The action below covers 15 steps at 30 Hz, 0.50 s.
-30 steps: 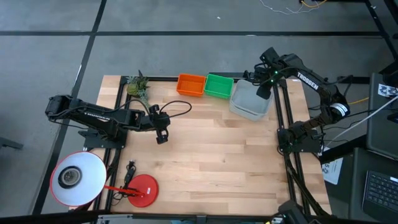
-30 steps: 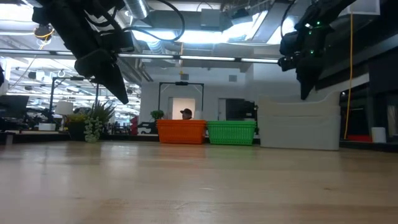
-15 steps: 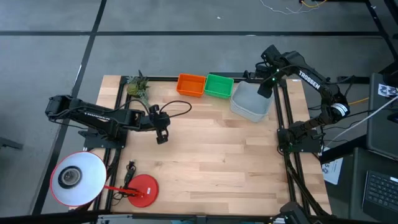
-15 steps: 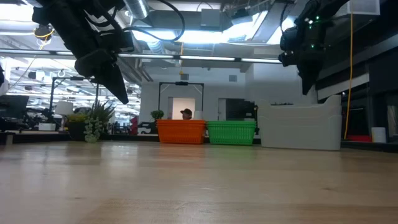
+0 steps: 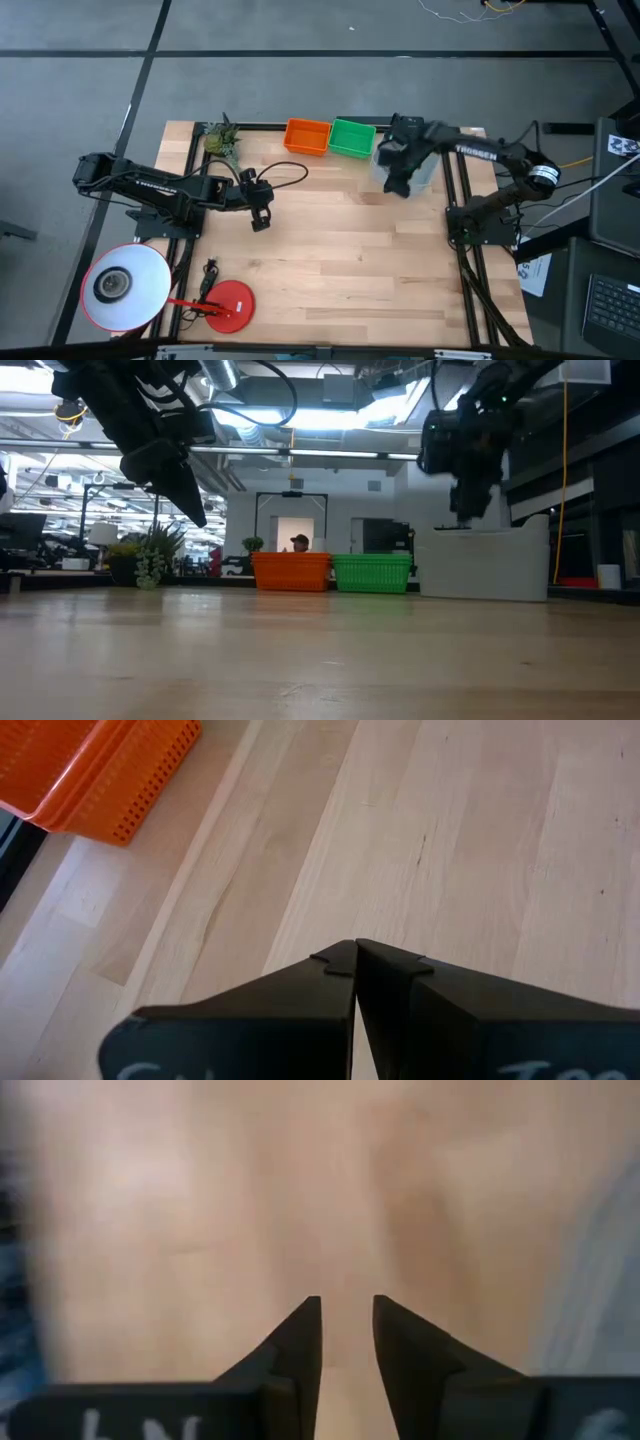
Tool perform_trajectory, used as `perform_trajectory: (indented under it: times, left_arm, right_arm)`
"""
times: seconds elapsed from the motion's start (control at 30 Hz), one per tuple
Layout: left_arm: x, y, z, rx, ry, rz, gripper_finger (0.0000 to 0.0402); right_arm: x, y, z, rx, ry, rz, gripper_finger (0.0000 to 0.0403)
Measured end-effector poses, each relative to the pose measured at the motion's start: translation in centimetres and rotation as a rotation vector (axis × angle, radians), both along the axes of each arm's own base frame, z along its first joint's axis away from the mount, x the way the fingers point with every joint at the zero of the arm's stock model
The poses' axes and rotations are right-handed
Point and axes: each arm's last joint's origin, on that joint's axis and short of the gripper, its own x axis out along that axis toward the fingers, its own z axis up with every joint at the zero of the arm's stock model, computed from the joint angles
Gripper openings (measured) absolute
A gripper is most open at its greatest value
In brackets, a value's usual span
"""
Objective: Stack baskets by color
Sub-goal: Adjust the stacked bins
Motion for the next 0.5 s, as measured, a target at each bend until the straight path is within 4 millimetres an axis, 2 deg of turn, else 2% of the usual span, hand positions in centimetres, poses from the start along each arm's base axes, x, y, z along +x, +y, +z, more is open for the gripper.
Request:
perform_trajectory:
  times: [0.1,0.27,0.5]
  left_arm:
    - [0.0,0.0,0.0,0.000,0.000,0.000,0.0001]
    - [0.0,0.0,0.0,0.000,0.000,0.000,0.0001]
    - [0.0,0.0,0.0,0.000,-0.001,0.000,0.0001]
  right_arm:
    - [0.7,0.9,-1.8,-0.168,0.127,-0.118,0.0087]
    - [0.3,1.4,-3.2,-0.285,0.236,-0.158,0.0086]
    - [-1.5,-0.5,-3.6,-0.460,0.393,-0.237,0.0086]
